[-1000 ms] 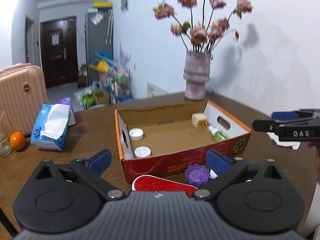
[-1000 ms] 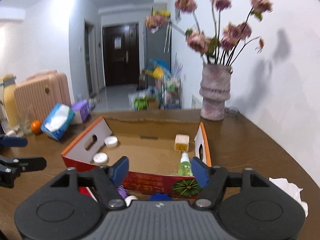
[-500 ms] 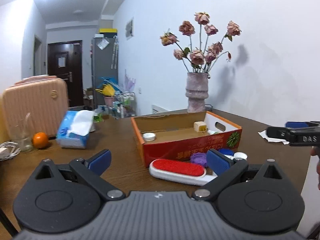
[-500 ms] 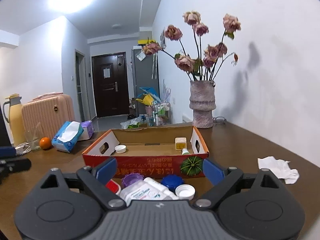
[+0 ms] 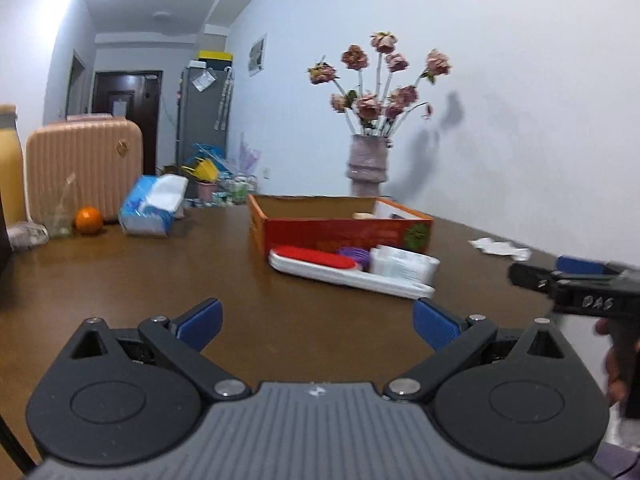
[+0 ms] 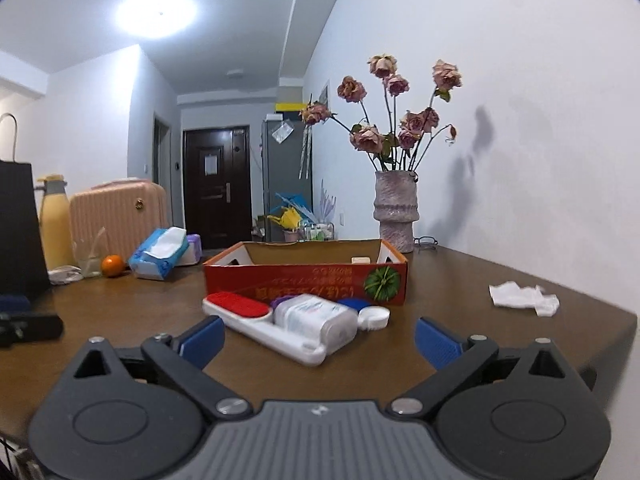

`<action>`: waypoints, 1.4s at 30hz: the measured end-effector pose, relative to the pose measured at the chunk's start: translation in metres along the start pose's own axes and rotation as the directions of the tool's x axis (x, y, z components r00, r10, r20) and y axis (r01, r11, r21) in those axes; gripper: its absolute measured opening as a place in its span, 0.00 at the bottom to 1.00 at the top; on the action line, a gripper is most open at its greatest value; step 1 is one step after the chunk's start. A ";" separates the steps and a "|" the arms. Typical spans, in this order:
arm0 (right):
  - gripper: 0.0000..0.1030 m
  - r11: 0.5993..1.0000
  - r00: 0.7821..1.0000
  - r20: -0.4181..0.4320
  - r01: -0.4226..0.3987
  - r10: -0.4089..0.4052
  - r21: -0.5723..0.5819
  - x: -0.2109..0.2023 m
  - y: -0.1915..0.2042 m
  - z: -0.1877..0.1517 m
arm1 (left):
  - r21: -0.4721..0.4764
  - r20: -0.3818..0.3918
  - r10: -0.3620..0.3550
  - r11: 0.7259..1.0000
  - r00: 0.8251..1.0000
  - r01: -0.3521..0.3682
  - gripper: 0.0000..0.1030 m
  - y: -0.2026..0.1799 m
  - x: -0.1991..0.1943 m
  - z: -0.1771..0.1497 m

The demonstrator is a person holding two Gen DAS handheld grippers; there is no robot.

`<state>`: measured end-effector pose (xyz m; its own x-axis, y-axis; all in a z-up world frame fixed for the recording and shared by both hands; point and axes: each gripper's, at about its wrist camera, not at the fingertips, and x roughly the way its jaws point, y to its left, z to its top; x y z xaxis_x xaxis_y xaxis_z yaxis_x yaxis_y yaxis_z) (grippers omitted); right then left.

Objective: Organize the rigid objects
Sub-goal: 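Withdraw both tools from the box, then grasp the red lint brush with the left tool while the right approaches the white bottle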

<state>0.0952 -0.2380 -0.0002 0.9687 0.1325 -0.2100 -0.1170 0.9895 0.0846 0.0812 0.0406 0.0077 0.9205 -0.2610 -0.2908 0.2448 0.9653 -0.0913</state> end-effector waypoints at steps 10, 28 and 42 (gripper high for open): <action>0.97 0.999 0.998 -0.058 0.028 -0.026 0.039 0.000 -0.007 -0.013 | 0.001 -0.019 0.001 1.000 1.000 -0.001 1.00 0.001 0.014 -0.002; 0.35 0.952 0.954 -0.288 0.013 0.079 0.306 0.167 -0.036 0.002 | -0.084 -0.281 -0.107 0.993 0.954 0.087 0.85 0.071 0.242 0.071; 0.26 0.970 0.936 -0.342 0.003 0.082 0.242 0.198 -0.051 -0.005 | -0.152 -0.346 -0.164 0.981 0.924 0.117 0.70 0.080 0.305 0.059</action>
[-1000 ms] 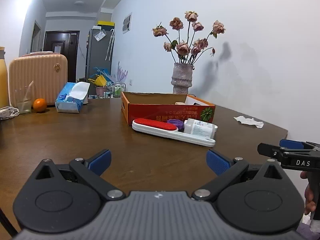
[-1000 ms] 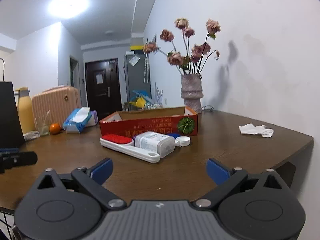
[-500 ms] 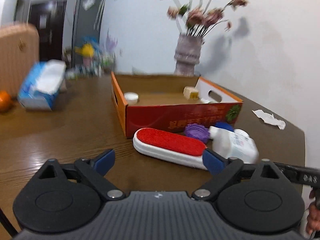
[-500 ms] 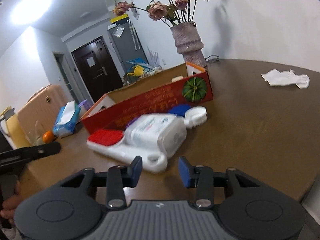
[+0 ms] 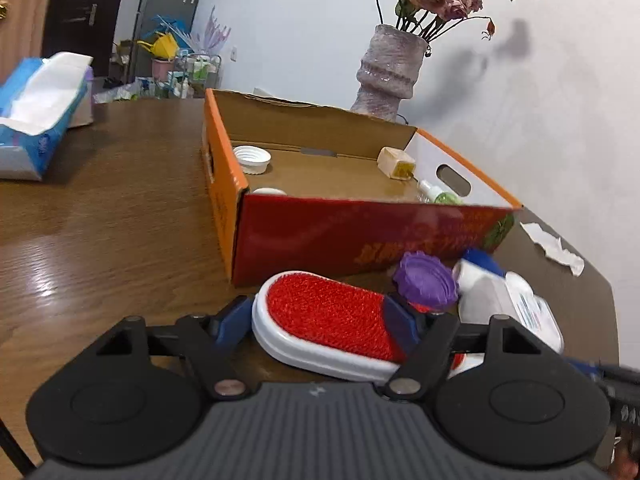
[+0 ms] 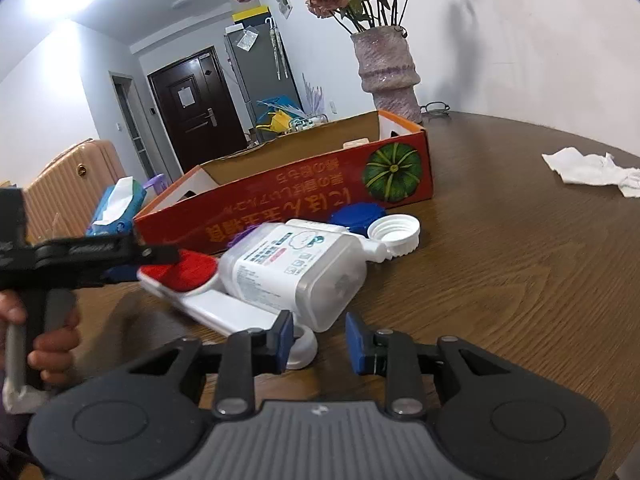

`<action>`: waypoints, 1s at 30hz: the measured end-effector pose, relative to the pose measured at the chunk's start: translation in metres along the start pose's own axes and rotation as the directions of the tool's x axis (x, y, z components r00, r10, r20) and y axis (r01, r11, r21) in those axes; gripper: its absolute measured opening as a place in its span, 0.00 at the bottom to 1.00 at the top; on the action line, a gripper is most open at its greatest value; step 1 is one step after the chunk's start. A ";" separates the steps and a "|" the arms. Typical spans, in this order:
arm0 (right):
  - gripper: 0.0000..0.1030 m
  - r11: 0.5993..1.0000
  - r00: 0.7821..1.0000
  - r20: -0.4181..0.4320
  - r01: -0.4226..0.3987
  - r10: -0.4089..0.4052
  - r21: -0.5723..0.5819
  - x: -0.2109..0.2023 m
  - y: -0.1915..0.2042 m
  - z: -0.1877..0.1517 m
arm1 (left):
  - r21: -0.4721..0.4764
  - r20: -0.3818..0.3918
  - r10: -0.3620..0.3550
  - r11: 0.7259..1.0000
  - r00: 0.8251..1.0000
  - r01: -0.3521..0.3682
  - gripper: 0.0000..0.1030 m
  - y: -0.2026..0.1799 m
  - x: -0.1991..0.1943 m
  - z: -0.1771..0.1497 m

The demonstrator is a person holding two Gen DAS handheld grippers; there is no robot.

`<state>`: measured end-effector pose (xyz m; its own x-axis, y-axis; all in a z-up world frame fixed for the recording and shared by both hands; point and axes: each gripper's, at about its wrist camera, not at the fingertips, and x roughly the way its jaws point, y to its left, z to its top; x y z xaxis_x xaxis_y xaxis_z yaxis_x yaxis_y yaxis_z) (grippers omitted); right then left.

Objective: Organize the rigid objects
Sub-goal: 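Grasp the red lint brush with the left tool while the right approaches the white bottle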

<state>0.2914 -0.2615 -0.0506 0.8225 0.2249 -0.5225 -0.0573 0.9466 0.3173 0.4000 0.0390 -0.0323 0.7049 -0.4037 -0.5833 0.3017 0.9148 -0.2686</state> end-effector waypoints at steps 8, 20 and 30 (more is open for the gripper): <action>0.25 0.997 0.998 0.012 0.067 -0.067 0.024 -0.006 -0.029 0.009 | -0.012 0.000 0.022 1.000 1.000 -0.022 0.63 -0.046 -0.069 -0.065; 0.13 0.978 1.000 -0.006 -0.024 0.026 0.207 -0.025 -0.060 -0.001 | -0.113 -0.004 0.020 0.993 1.000 -0.021 0.54 -0.066 -0.094 -0.084; 0.19 0.967 0.999 0.002 -0.036 0.036 0.253 -0.035 -0.077 0.002 | -0.135 0.005 0.038 0.990 0.999 -0.037 0.68 -0.063 -0.085 -0.064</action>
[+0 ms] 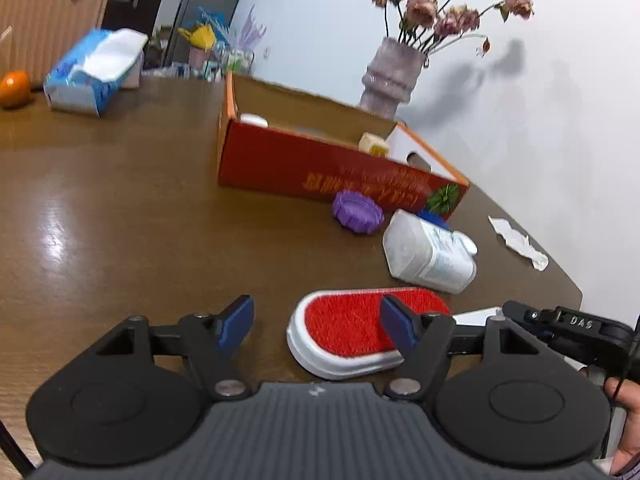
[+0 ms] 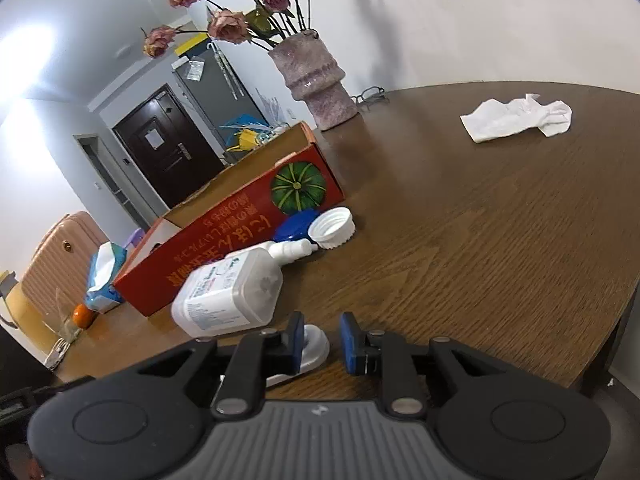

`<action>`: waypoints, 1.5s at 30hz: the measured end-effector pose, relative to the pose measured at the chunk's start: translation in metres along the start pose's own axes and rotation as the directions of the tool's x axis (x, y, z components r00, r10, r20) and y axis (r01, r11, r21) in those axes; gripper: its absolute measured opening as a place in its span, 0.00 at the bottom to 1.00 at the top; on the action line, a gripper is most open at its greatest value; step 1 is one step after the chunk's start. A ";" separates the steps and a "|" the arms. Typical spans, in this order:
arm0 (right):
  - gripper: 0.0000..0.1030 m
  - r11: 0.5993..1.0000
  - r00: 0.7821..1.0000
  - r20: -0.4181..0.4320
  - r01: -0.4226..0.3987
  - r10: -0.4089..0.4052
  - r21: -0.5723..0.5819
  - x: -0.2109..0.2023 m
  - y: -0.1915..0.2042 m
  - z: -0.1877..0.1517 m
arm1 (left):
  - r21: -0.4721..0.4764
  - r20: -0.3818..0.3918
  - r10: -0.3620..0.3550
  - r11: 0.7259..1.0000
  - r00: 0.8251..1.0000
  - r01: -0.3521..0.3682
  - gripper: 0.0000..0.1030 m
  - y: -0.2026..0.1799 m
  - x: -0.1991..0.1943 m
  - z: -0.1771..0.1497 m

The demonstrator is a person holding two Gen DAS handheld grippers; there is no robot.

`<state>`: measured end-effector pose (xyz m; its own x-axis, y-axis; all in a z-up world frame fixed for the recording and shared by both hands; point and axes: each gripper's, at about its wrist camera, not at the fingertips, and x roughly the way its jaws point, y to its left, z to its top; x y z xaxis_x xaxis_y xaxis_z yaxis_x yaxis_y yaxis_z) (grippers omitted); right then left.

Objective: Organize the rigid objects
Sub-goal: 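Grasp the red lint brush with the left tool while the right approaches the white bottle, then lower the red lint brush into the box and open the left tool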

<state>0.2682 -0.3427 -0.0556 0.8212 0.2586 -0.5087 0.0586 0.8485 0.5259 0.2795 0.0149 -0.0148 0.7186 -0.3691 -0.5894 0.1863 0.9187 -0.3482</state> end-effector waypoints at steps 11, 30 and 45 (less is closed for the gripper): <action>0.18 0.998 0.999 -0.039 -0.001 -0.001 -0.062 0.009 0.007 0.001 | 0.001 -0.038 -0.034 0.999 0.999 0.034 0.58 -0.005 0.015 -0.003; 0.18 0.998 0.996 0.084 -0.040 0.043 -0.045 -0.055 0.008 0.000 | 0.026 0.179 -0.052 0.998 0.982 0.049 0.58 -0.047 -0.060 -0.019; 0.18 0.987 0.984 0.148 -0.082 0.102 -0.135 0.031 0.044 0.117 | 0.063 0.219 -0.035 0.998 0.975 0.022 0.58 -0.042 0.019 0.111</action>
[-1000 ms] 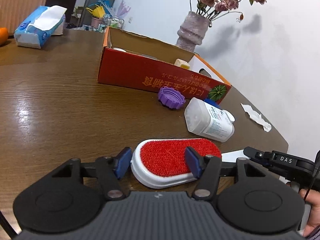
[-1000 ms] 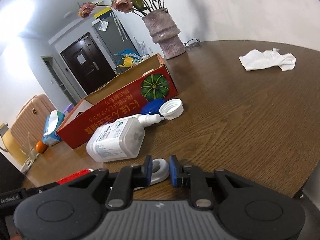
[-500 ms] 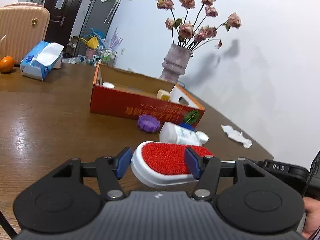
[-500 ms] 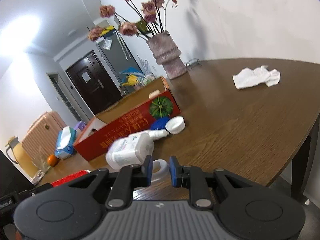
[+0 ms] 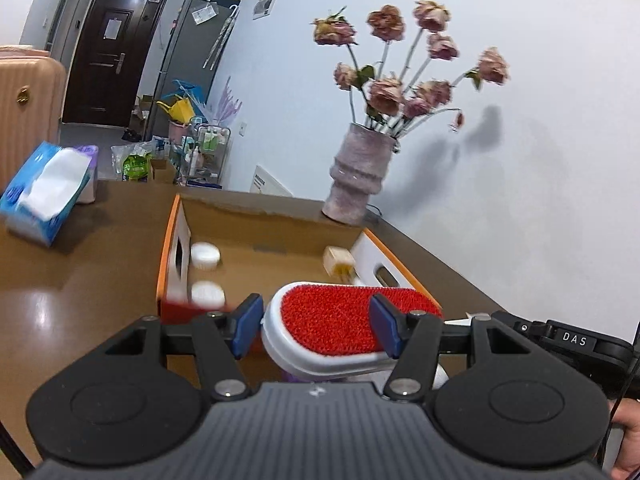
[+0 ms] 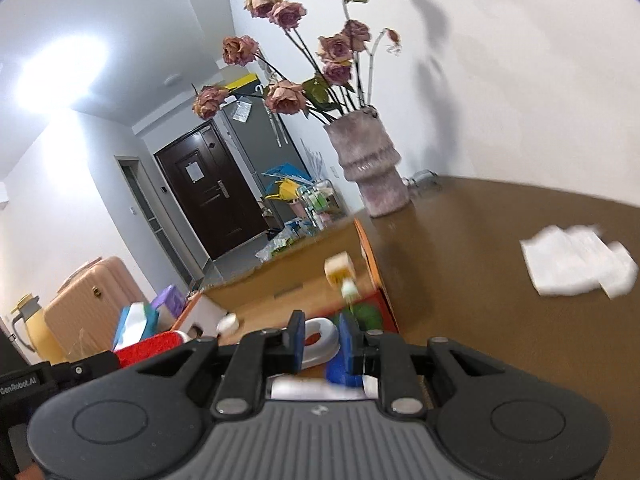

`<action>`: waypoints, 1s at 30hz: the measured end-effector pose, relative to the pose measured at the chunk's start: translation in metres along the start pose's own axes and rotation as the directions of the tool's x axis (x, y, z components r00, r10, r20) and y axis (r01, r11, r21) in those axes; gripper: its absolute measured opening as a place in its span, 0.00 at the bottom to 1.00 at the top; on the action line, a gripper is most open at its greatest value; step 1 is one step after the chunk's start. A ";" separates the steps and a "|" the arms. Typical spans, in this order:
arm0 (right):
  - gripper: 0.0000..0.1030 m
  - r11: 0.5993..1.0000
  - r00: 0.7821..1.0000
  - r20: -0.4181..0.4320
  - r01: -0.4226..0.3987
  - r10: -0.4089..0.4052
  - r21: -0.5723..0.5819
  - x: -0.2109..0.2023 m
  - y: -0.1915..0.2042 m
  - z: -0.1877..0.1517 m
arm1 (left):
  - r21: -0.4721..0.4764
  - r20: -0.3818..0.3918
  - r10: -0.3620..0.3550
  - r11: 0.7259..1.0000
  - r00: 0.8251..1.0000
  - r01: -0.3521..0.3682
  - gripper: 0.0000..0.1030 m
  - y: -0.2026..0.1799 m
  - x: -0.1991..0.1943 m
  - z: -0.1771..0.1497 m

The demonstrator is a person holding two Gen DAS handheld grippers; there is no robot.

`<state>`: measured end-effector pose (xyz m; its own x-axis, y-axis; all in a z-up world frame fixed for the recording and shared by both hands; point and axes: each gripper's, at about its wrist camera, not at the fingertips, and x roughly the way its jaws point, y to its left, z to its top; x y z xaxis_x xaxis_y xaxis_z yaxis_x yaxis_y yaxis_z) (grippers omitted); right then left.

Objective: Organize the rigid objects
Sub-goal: 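Lower the red lint brush into the box and open the left tool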

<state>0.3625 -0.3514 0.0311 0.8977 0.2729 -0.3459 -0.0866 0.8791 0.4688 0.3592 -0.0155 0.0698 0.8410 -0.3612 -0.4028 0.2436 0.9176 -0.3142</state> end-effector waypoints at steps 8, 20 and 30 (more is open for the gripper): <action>0.18 0.999 0.996 -0.085 -0.024 0.021 -0.032 0.131 0.006 0.061 | -0.014 -0.030 0.049 0.999 0.998 -0.049 0.58 0.042 0.105 0.075; 0.28 0.997 0.977 -0.215 -0.009 -0.008 -0.078 0.240 0.014 0.059 | 0.081 -0.108 0.100 0.993 0.989 -0.091 0.78 0.079 0.179 0.052; 0.37 0.981 0.992 -0.122 0.005 -0.029 -0.194 0.222 0.033 0.052 | 0.121 -0.040 0.104 0.988 0.994 -0.099 0.86 0.074 0.164 0.057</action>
<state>0.5815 -0.2819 0.0116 0.8404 0.2930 -0.4559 -0.1645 0.9395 0.3004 0.5430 0.0024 0.0292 0.8418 -0.2698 -0.4675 0.2157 0.9621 -0.1669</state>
